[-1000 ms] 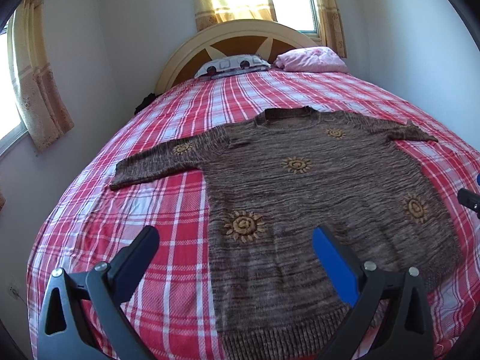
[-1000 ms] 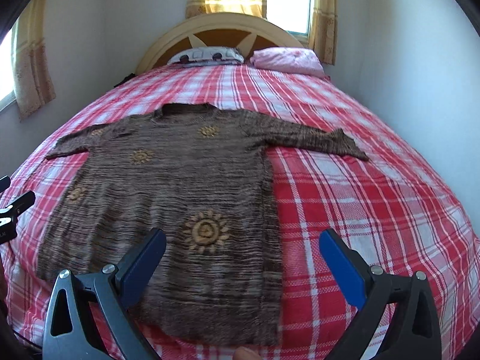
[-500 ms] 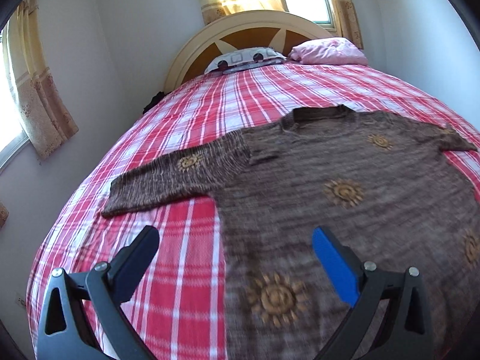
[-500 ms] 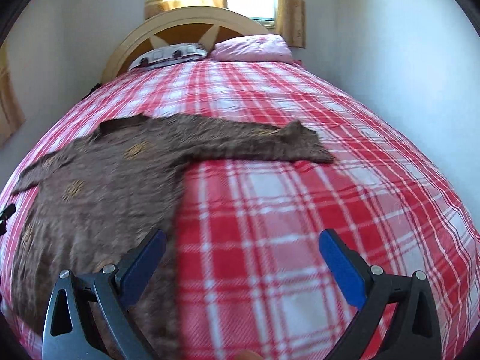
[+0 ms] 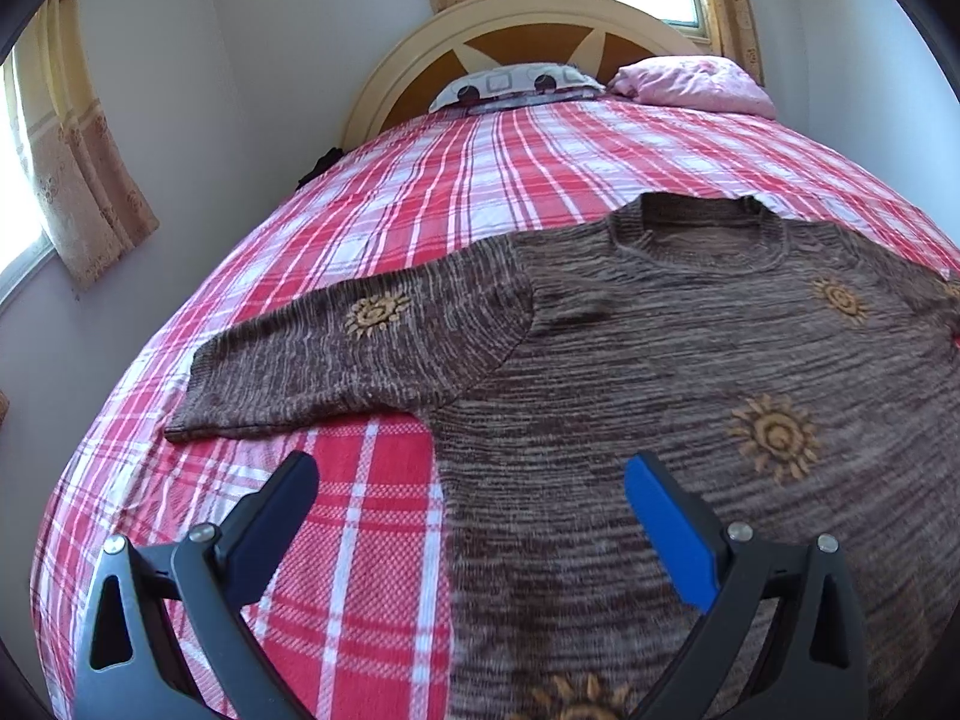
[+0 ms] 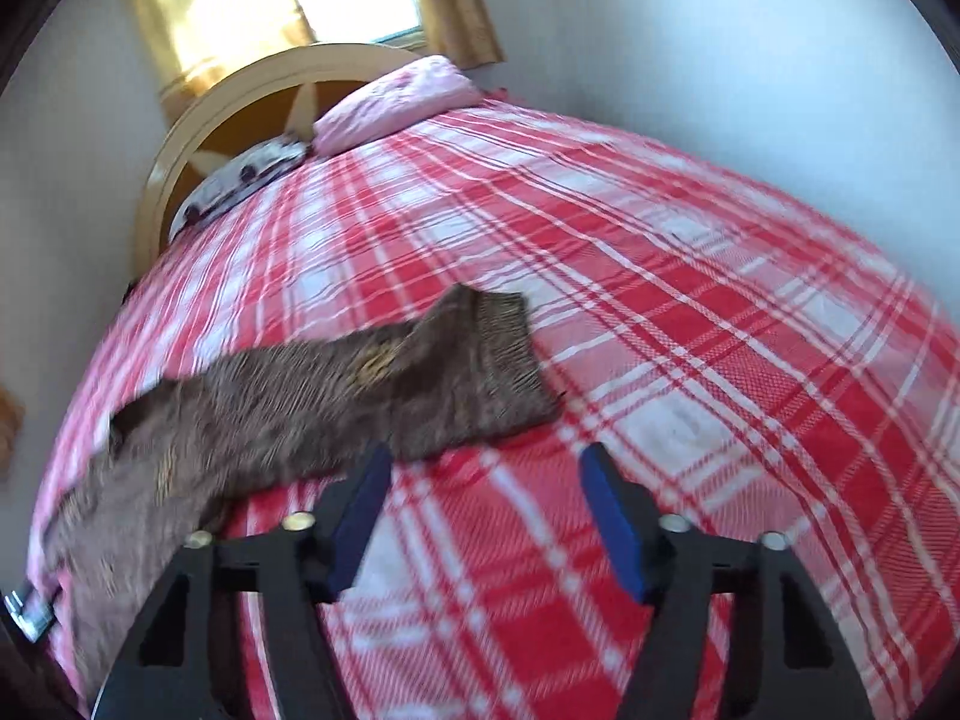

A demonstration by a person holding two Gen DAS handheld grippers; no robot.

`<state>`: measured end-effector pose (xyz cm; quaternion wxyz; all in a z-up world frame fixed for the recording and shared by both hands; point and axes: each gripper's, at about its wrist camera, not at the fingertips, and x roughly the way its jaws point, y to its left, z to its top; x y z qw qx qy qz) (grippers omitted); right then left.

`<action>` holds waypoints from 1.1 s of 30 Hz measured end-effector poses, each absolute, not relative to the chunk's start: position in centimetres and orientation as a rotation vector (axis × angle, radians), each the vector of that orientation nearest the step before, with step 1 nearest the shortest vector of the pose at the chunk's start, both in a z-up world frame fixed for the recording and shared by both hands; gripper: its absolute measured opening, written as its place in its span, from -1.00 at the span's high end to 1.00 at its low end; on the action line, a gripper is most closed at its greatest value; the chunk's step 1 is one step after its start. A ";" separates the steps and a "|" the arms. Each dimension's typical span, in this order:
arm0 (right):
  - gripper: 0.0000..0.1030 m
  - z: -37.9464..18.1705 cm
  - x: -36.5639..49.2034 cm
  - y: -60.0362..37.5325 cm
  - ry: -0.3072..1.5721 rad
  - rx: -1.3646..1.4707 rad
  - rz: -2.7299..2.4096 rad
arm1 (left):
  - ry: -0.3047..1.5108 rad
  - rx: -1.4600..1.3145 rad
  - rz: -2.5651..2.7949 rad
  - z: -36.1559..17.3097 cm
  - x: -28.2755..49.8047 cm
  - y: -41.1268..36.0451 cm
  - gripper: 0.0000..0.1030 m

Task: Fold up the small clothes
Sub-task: 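Move the right gripper to the cuff of the sleeve nearest it, then close the right gripper on the sleeve cuff and lift it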

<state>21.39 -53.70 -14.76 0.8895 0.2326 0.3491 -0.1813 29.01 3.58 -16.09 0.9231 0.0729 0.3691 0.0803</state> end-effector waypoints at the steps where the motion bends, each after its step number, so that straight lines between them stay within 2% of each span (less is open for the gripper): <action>1: -0.12 -15.1 21.8 -54.6 0.726 0.530 -0.372 | 0.767 0.146 0.174 -16.3 29.3 3.7 -1.00; 3: -0.12 -15.7 22.6 -55.8 0.730 0.585 -0.369 | 0.777 0.129 0.180 -16.6 29.6 4.1 -1.00; 6: 0.01 -16.6 23.3 -57.1 0.742 0.655 -0.366 | 0.780 0.116 0.179 -16.8 29.7 4.4 -1.00; 15: 0.07 -18.3 25.4 -57.8 0.785 0.690 -0.394 | 0.790 0.122 0.169 -17.4 30.0 4.3 -1.00; 19: 0.65 -18.8 26.4 -58.0 0.811 0.687 -0.394 | 0.792 0.126 0.164 -17.5 30.0 4.1 -1.00; 22: 0.81 -18.8 26.9 -58.0 0.809 0.678 -0.392 | 0.791 0.132 0.158 -17.5 29.9 4.0 -1.00; 33: 0.85 -14.3 30.7 -51.4 0.754 0.391 -0.333 | 0.786 0.153 0.143 -17.7 29.9 3.6 -1.00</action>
